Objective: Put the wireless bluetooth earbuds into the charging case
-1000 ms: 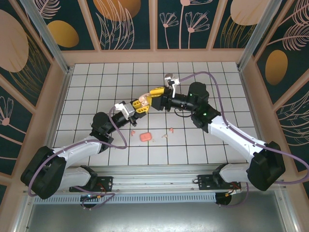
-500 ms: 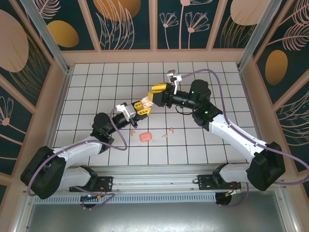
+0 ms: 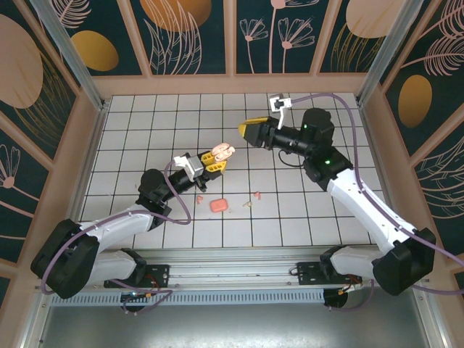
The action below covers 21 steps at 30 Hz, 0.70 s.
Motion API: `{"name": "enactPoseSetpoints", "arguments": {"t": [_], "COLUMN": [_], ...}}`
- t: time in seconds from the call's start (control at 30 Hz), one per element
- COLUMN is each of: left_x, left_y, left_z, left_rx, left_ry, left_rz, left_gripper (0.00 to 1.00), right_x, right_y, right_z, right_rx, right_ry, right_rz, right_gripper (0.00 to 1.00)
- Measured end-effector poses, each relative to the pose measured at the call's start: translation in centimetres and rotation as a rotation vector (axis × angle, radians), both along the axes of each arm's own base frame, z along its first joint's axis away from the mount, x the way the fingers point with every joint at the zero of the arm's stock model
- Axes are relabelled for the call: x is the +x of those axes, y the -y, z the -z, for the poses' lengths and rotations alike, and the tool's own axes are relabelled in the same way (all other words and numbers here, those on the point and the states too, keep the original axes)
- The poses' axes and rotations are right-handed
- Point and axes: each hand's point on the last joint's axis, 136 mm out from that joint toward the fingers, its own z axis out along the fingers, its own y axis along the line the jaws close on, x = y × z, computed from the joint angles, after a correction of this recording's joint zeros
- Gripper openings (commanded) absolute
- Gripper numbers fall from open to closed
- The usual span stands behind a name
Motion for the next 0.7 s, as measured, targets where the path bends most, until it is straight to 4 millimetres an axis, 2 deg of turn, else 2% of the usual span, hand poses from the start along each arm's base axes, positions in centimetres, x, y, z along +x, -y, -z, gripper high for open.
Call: {"name": "enactPoseSetpoints", "arguments": {"t": [0.17,0.3,0.7], "left_x": [0.0,0.0,0.0], "left_y": [0.0,0.0,0.0], "left_z": [0.0,0.0,0.0], "left_rx": [-0.001,-0.001,-0.004], "left_ry": [-0.004,-0.004,-0.011], "left_rz": [0.001,0.001,0.003], "left_gripper": [0.13,0.13,0.13], "right_x": [1.2,0.9,-1.5], "right_y": [0.9,0.6,-1.1], "right_z": [1.6,3.4,3.8], "right_rx": [0.017,0.02,0.046], "right_ry": [-0.245,-0.395,-0.518], "right_rz": [0.017,-0.002,-0.107], "right_gripper": [0.45,0.44,0.34]}}
